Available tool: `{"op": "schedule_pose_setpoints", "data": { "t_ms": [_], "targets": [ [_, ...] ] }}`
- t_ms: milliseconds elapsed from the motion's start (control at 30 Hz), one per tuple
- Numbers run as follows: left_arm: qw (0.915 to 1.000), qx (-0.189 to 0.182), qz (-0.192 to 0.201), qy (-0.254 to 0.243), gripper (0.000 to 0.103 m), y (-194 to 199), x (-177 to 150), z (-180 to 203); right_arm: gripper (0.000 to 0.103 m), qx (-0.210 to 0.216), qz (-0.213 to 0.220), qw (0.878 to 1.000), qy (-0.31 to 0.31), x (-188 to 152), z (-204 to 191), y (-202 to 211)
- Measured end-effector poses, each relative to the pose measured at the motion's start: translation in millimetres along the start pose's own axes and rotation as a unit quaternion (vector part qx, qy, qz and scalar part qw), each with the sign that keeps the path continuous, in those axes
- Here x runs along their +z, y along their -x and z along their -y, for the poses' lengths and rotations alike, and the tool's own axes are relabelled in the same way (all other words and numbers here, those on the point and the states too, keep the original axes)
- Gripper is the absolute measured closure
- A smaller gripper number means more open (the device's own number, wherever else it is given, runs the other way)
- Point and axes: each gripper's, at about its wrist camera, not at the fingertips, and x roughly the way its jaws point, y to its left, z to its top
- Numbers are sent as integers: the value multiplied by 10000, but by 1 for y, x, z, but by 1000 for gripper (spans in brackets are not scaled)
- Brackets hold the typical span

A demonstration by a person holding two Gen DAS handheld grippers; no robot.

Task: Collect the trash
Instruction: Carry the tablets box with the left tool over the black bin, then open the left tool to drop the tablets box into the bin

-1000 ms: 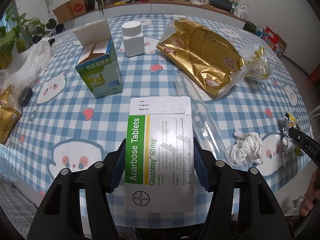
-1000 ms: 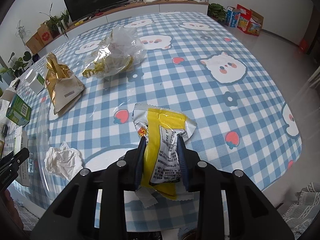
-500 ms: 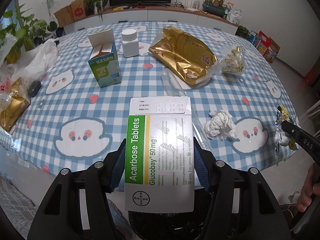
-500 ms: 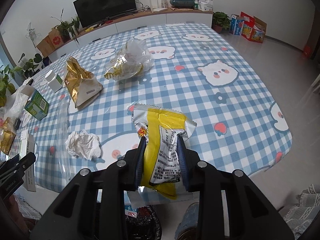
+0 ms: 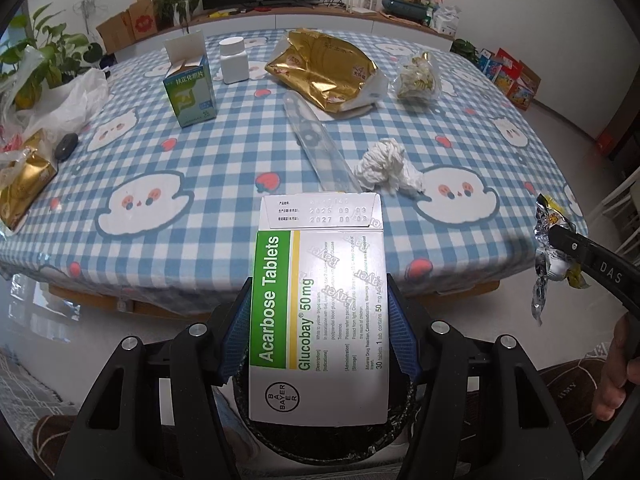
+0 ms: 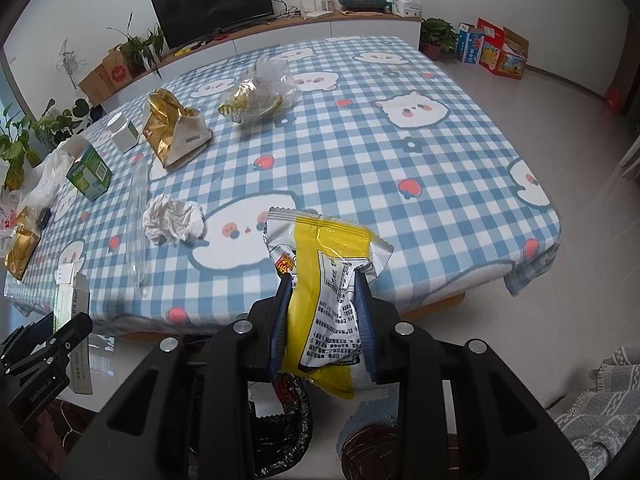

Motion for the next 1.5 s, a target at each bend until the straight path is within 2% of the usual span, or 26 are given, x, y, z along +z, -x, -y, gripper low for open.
{"op": "schedule_pose_setpoints", "data": {
  "t_ms": [267,467,533,933,1067,1133,1500],
  "targets": [
    [9997,-43,-210,98,44,2,-44,2,74,-12,-247,9997,14,-42,5,5],
    [9989,-45,-448,112,44,-10,-69,5,74,-61,-577,9983,112,-68,3,-12],
    [9986,-141,-495,118,44,-16,-76,7,74,-141,-692,9974,108,-73,5,-21],
    [9961,43,-847,231,44,-64,-97,5,74,-423,-1235,9914,34,-88,4,-68],
    [9943,51,-1007,334,44,-85,-104,1,74,-552,-1256,9905,121,-92,-3,-76],
    [9946,160,-1002,237,44,-91,-105,5,74,-633,-1210,9906,111,-93,-6,-76],
    [9936,171,-1109,103,44,-127,-115,17,74,-782,-1138,9904,72,-95,-5,-77]
  ]
}}
